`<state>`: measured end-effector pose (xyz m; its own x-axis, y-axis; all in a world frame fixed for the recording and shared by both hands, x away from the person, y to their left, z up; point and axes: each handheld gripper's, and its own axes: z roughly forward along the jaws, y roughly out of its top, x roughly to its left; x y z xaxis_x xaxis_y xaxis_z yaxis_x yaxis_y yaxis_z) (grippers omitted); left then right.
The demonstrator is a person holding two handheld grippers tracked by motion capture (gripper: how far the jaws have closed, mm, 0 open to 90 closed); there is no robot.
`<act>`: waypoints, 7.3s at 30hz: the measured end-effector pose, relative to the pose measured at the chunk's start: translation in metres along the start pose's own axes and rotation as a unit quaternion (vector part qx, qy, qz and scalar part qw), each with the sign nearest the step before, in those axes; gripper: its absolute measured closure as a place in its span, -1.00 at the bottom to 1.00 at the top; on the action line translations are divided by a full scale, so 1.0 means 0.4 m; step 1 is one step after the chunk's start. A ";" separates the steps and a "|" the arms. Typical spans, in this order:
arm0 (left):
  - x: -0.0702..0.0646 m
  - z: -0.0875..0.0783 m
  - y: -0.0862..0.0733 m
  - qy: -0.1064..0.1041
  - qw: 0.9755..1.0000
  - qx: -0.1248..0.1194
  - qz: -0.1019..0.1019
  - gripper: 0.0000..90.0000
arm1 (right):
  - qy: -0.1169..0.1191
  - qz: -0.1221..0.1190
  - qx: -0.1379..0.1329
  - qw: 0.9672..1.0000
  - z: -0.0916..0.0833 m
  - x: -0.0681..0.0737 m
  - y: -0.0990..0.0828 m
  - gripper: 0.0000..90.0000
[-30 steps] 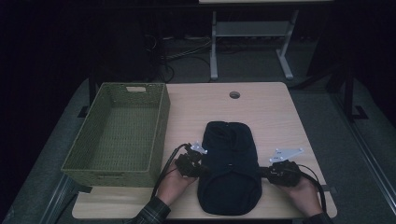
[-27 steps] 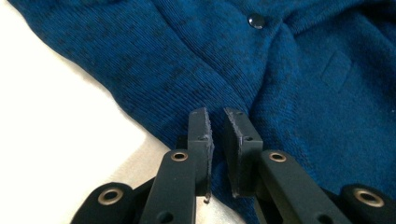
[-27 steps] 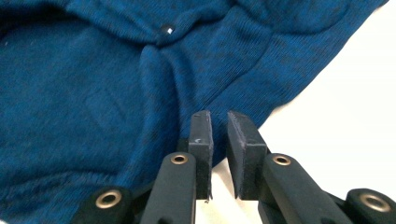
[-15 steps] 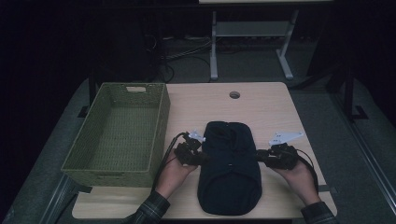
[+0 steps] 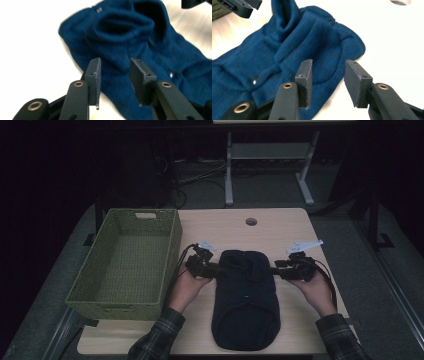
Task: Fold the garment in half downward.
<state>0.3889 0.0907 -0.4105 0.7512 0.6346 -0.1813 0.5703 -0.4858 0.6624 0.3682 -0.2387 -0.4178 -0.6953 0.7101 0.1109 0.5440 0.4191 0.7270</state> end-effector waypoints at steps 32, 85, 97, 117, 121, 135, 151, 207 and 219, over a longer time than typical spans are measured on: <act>0.178 0.195 0.082 0.027 0.999 0.018 -0.029 0.11 | -0.022 0.037 0.017 0.999 0.146 -0.129 0.113 0.19; 0.153 0.115 0.119 0.041 0.999 0.004 -0.005 0.85 | -0.033 0.001 0.047 0.998 0.186 -0.123 0.146 0.82; 0.121 0.061 0.180 0.071 0.997 -0.033 0.021 0.85 | -0.044 -0.012 0.016 0.999 0.123 -0.118 0.187 0.82; 0.059 -0.016 0.167 0.080 0.990 -0.098 0.060 0.84 | -0.057 -0.046 -0.039 0.997 0.036 -0.060 0.196 0.81; 0.045 -0.024 0.138 0.075 0.990 -0.102 0.066 0.84 | -0.049 -0.048 -0.044 0.997 0.038 -0.039 0.167 0.81; -0.020 -0.072 0.070 0.049 0.992 -0.104 0.058 0.82 | -0.025 -0.059 -0.056 0.996 -0.011 0.026 0.113 0.80; -0.054 -0.061 0.009 0.026 0.995 -0.084 0.050 0.82 | 0.000 -0.051 -0.058 0.997 -0.021 0.061 0.037 0.79; -0.139 -0.196 -0.093 -0.031 0.997 -0.052 0.047 0.83 | 0.058 -0.045 -0.057 0.996 -0.150 0.167 -0.067 0.47; -0.095 -0.109 -0.023 -0.008 0.998 -0.044 0.039 1.00 | 0.051 -0.046 -0.045 0.997 -0.086 0.135 -0.045 0.99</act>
<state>0.3407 0.0971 -0.3780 0.7985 0.5862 -0.1374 0.4783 -0.4789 0.7361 0.3047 -0.2276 -0.4016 -0.7866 0.6083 0.1058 0.4347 0.4240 0.7945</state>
